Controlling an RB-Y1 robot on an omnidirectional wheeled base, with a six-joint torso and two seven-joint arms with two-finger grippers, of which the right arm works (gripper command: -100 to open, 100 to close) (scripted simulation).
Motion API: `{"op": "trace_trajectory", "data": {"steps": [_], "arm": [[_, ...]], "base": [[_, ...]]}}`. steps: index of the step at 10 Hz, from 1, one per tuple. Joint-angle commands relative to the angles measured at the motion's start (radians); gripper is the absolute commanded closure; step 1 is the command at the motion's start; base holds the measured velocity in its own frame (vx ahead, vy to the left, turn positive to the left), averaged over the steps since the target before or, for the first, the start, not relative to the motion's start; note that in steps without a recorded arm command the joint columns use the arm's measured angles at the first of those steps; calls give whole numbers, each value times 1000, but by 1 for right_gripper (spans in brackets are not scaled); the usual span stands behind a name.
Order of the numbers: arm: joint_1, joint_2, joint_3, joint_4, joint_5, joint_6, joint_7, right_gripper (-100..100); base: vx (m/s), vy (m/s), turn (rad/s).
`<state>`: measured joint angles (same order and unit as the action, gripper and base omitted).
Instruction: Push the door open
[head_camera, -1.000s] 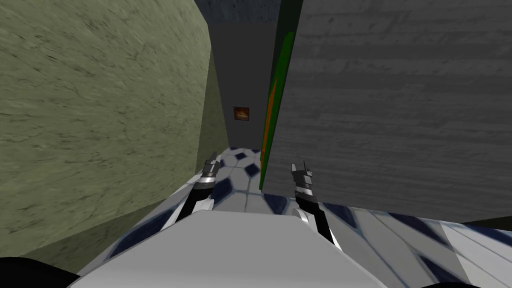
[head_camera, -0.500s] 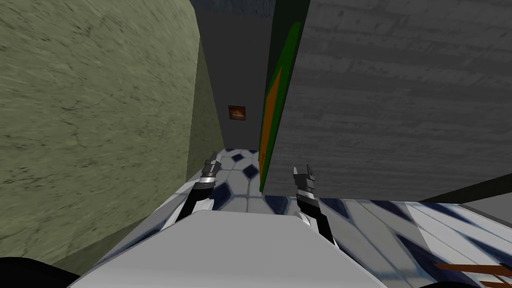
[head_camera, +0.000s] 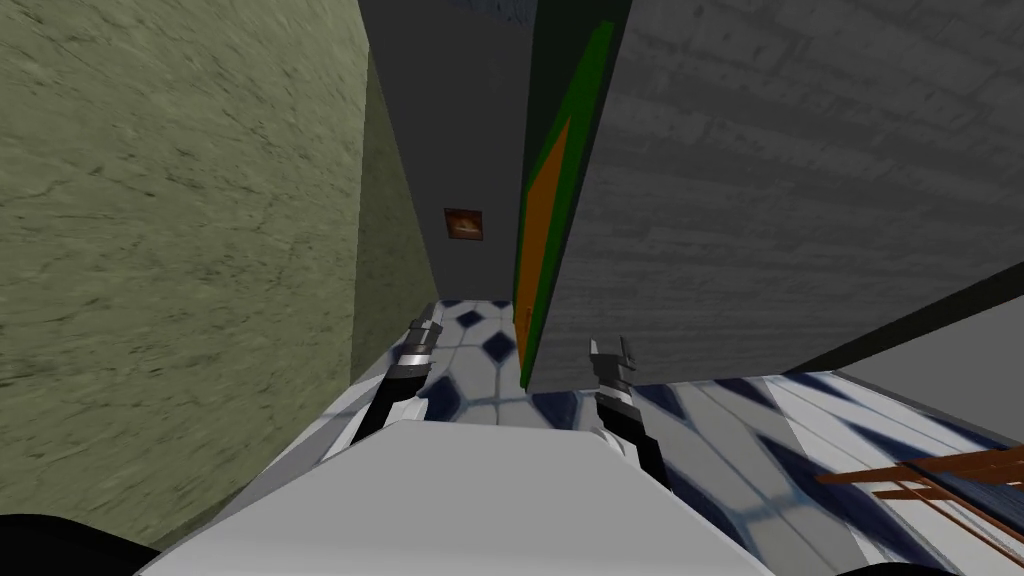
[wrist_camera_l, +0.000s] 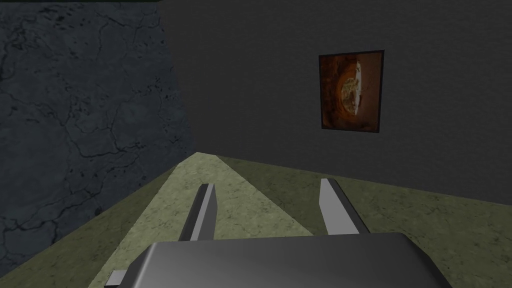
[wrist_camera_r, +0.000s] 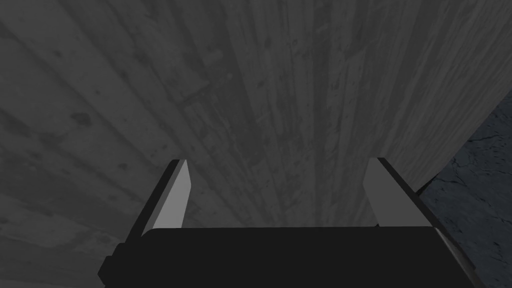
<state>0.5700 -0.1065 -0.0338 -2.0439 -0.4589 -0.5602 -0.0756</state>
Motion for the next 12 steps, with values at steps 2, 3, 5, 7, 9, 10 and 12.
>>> {"op": "trace_trajectory", "data": {"steps": [2, 3, 5, 7, 9, 10, 12], "arm": [[9, -5, -7, 28, -51, -22, -19, -100], [12, -6, -9, 41, -72, -31, -26, -100], [17, -9, -13, 68, -116, -50, -43, -100], [22, -12, -17, 94, -160, -69, -59, -100], [26, -15, -21, 121, -204, -88, -75, -100], [29, -16, -23, 134, -226, -97, -83, -100], [34, -19, -27, 160, -270, -117, -99, -100]], "base": [[113, 154, -158], [135, 157, -179], [134, 136, -206], [98, 156, -188], [96, 147, -184], [98, 168, -178], [110, 179, -196]]}}
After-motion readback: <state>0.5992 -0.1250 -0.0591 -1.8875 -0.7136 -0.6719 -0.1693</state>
